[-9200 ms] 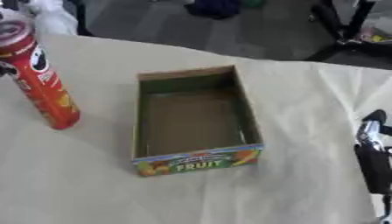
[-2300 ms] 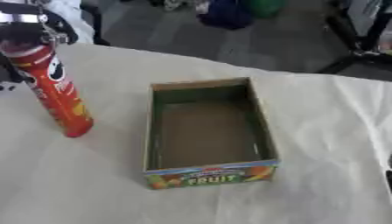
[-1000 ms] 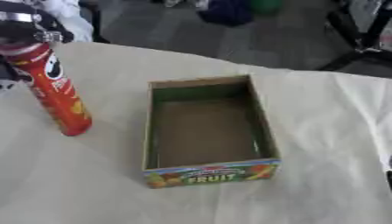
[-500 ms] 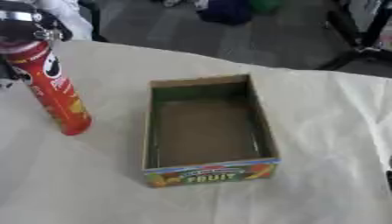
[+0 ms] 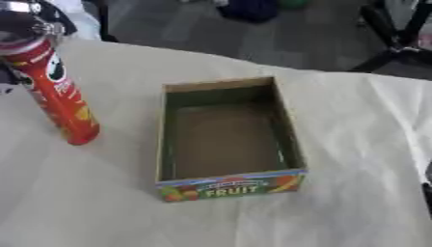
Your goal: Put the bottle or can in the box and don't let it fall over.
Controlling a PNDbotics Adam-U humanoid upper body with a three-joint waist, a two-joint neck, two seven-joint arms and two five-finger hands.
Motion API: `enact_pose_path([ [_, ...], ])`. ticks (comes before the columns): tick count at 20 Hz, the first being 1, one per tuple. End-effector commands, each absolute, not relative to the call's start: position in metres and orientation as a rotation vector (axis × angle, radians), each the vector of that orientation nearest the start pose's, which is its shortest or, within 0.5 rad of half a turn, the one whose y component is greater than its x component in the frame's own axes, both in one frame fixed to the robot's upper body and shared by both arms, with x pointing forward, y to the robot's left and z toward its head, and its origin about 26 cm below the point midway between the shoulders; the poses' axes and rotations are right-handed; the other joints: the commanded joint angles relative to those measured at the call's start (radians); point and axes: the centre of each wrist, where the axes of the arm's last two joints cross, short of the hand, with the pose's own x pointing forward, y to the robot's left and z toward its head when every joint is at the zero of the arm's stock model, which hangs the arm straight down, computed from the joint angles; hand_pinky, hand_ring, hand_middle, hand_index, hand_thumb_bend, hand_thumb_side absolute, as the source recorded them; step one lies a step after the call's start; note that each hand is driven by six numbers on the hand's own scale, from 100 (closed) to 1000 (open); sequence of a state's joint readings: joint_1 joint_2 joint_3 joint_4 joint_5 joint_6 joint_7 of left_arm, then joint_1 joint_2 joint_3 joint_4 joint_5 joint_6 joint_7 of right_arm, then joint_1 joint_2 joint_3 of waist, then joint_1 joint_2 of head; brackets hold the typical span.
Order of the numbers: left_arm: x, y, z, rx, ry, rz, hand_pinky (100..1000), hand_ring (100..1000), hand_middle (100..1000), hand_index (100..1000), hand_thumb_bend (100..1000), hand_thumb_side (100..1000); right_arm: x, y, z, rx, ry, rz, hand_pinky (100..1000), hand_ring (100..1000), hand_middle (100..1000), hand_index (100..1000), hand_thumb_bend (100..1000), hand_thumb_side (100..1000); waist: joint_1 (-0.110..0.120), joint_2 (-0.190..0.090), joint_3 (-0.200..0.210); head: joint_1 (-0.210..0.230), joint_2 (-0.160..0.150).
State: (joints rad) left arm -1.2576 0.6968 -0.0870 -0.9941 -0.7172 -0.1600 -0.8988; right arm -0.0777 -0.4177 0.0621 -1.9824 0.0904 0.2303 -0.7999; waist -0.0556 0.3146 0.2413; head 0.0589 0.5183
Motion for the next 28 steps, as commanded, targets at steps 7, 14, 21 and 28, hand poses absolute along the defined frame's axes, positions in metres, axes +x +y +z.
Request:
enact_pose_path([
  [7,0.432,0.337,0.423,0.930,-1.331,-1.586,767,902,879,881,159,1000,0.273,-0.284,0.146,-0.901,-1.940,-0.283,379,694,902,954,100,702,0.009,-0.025,0.007,-0.019,0.006],
  [14,0.426,0.340,0.419,0.935,-1.325,-1.612,764,902,878,881,187,1000,0.273,-0.284,0.146,-0.902,-1.940,-0.285,379,695,903,954,100,702,0.009,-0.024,0.007,-0.028,0.007],
  [21,0.426,0.339,0.416,0.948,-1.307,-1.631,750,889,875,884,222,1000,0.273,-0.284,0.146,-0.900,-1.940,-0.284,379,695,903,954,100,700,0.009,-0.027,0.007,-0.027,0.007],
  [28,0.430,0.337,0.409,0.940,-1.283,-1.661,713,853,846,869,248,1000,0.273,-0.284,0.146,-0.900,-1.941,-0.283,379,695,901,953,100,697,0.009,-0.030,0.004,-0.023,0.007],
])
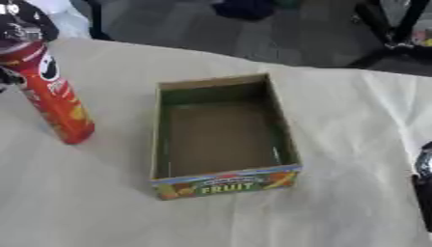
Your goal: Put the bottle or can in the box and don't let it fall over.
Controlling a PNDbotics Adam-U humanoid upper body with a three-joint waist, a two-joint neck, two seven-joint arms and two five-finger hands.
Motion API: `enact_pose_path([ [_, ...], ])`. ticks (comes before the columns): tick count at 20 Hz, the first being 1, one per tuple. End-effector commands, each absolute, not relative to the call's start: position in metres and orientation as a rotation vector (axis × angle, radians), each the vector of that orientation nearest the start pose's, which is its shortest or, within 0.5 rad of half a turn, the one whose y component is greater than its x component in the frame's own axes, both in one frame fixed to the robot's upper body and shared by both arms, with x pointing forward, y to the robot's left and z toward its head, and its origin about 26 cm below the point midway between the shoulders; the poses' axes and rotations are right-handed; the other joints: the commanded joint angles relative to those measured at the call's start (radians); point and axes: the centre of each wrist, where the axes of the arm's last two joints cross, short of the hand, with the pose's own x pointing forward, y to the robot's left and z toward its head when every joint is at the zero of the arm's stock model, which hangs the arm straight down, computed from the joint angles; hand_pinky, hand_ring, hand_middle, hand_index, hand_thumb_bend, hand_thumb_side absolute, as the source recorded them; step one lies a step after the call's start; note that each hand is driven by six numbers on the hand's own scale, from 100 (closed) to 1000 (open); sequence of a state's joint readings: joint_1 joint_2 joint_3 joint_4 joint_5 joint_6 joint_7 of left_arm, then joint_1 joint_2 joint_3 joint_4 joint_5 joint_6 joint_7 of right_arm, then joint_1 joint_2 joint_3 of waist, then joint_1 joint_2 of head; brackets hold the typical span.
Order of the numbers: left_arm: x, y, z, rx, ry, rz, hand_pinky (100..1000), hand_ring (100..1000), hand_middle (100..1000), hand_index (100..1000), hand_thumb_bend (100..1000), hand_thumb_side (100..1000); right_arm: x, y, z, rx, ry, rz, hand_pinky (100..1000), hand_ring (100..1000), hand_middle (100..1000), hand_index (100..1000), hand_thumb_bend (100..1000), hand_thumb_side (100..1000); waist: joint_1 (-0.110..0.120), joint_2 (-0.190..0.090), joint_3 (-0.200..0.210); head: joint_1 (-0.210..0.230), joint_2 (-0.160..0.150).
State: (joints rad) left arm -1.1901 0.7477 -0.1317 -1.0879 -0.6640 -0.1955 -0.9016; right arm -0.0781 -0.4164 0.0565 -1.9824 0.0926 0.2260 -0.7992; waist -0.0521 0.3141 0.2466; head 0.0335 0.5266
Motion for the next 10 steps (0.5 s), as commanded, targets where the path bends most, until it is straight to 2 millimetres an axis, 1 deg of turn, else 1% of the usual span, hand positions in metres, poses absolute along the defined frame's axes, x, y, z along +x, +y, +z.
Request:
enact_pose_path([
  [1,0.4307,0.3377,0.4085,0.940,-1.281,-1.664,709,850,841,869,247,1000,0.2726,-0.2840,0.1455,-0.900,-1.941,-0.282,379,695,901,953,100,697,0.006,-0.030,-0.001,0.003,-0.002],
  [10,0.4300,0.3413,0.4074,0.936,-1.283,-1.670,708,857,836,869,238,1000,0.2722,-0.2841,0.1447,-0.899,-1.937,-0.284,379,695,899,953,100,700,0.004,-0.029,0.002,0.003,0.000],
])
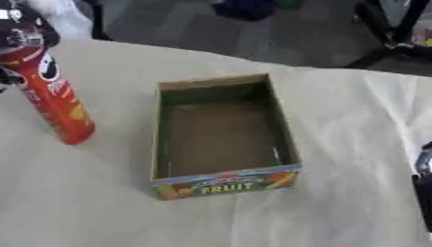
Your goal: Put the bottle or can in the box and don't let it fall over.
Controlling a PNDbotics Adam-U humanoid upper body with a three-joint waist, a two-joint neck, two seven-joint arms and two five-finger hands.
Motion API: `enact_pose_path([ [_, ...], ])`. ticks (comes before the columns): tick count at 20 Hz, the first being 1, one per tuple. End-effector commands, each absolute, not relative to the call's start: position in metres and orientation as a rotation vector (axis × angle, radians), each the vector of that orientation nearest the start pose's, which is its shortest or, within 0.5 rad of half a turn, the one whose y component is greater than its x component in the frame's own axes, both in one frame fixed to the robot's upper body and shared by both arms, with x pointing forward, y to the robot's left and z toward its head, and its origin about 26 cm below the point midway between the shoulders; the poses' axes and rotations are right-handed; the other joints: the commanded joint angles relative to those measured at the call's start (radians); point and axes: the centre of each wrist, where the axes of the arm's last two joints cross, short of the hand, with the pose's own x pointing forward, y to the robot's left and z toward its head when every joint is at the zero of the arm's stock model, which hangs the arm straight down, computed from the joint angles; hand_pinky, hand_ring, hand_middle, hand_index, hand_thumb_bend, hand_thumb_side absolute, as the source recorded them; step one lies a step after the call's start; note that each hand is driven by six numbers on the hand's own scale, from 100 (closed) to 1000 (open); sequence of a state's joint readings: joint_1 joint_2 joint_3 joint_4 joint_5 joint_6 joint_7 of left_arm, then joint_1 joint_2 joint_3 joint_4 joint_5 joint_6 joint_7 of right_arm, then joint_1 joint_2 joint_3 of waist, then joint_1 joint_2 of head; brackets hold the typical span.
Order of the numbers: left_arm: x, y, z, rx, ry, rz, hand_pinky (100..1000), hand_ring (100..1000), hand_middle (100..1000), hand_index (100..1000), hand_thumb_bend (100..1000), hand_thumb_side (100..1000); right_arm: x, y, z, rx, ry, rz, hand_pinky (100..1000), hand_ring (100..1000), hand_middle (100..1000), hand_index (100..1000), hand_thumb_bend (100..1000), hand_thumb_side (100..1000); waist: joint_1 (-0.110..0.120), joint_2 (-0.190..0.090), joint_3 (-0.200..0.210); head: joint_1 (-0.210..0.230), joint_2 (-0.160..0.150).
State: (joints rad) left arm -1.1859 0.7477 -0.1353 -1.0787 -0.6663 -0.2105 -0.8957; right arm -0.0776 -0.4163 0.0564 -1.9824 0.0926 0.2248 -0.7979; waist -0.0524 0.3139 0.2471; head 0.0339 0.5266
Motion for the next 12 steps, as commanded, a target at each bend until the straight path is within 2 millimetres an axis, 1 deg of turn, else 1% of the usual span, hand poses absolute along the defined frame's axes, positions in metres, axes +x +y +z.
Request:
enact_pose_path([
  [1,0.4294,0.3420,0.4078,0.939,-1.283,-1.670,708,858,837,868,240,1000,0.2721,-0.2841,0.1445,-0.899,-1.936,-0.284,379,695,899,954,100,701,0.004,-0.028,0.002,0.003,0.001],
  [8,0.4280,0.3440,0.4070,0.927,-1.295,-1.675,708,858,842,880,228,1000,0.2720,-0.2836,0.1441,-0.895,-1.936,-0.286,379,695,899,954,100,701,0.003,-0.028,0.003,0.003,0.001],
  [10,0.4292,0.3444,0.4051,0.917,-1.293,-1.675,705,855,842,883,232,1000,0.2719,-0.2834,0.1440,-0.893,-1.936,-0.284,379,695,897,954,100,701,0.003,-0.028,0.001,0.003,0.002],
  [12,0.4317,0.3452,0.4019,0.897,-1.294,-1.675,698,850,840,883,214,1000,0.2719,-0.2835,0.1439,-0.894,-1.935,-0.284,379,695,897,954,100,701,0.004,-0.028,0.000,0.004,0.001],
])
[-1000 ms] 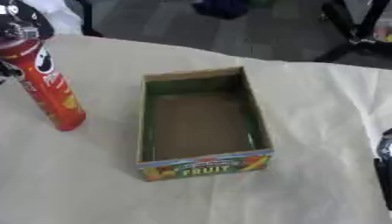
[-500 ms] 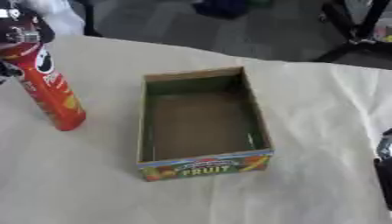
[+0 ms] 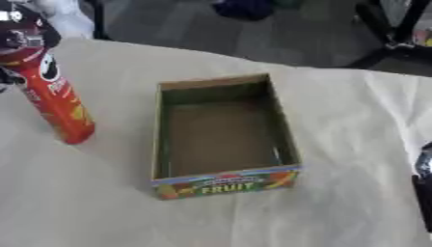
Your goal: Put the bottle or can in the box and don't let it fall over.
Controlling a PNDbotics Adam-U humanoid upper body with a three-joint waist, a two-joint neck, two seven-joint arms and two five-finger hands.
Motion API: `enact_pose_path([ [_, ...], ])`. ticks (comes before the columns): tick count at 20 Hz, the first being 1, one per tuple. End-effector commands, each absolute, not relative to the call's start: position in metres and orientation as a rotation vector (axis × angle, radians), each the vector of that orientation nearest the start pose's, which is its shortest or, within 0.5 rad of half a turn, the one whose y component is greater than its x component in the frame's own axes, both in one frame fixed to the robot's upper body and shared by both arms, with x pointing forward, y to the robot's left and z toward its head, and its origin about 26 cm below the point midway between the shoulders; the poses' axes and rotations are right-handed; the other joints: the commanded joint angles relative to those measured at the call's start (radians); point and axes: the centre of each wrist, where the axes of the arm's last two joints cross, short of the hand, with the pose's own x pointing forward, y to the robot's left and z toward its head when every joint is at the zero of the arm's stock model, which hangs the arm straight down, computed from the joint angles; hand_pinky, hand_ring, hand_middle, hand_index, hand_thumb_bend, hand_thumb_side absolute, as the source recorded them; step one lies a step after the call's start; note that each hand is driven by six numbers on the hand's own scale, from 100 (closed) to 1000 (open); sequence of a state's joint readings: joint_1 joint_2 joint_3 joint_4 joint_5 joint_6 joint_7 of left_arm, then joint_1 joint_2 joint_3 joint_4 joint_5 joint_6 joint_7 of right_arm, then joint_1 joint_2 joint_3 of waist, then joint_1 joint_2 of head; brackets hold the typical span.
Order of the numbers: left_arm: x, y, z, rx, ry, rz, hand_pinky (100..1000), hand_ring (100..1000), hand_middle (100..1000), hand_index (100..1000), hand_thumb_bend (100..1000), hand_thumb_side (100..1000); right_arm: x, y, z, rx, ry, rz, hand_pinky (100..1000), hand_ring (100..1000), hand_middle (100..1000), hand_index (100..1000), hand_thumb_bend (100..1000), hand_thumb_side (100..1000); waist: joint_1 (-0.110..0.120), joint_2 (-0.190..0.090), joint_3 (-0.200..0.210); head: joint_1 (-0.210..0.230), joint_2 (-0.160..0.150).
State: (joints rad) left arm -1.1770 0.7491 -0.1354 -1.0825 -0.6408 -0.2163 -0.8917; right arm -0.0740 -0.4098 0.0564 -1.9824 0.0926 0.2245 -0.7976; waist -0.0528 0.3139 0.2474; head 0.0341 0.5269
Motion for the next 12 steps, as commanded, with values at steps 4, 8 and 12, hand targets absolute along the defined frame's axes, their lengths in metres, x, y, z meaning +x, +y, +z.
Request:
enact_pose_path([
  [4,0.439,0.346,0.396,0.834,-1.311,-1.675,692,842,833,873,170,1000,0.272,-0.284,0.144,-0.895,-1.936,-0.281,379,695,895,953,100,699,0.007,-0.028,-0.001,0.004,0.000],
  [8,0.446,0.348,0.396,0.840,-1.282,-1.667,697,852,836,863,249,1000,0.272,-0.284,0.144,-0.898,-1.937,-0.273,379,695,895,953,100,699,0.012,-0.029,0.002,0.005,-0.003],
  [12,0.449,0.348,0.399,0.867,-1.267,-1.691,689,841,825,848,274,1000,0.271,-0.285,0.143,-0.900,-1.933,-0.275,378,695,895,954,100,702,0.015,-0.027,0.002,0.004,-0.001],
])
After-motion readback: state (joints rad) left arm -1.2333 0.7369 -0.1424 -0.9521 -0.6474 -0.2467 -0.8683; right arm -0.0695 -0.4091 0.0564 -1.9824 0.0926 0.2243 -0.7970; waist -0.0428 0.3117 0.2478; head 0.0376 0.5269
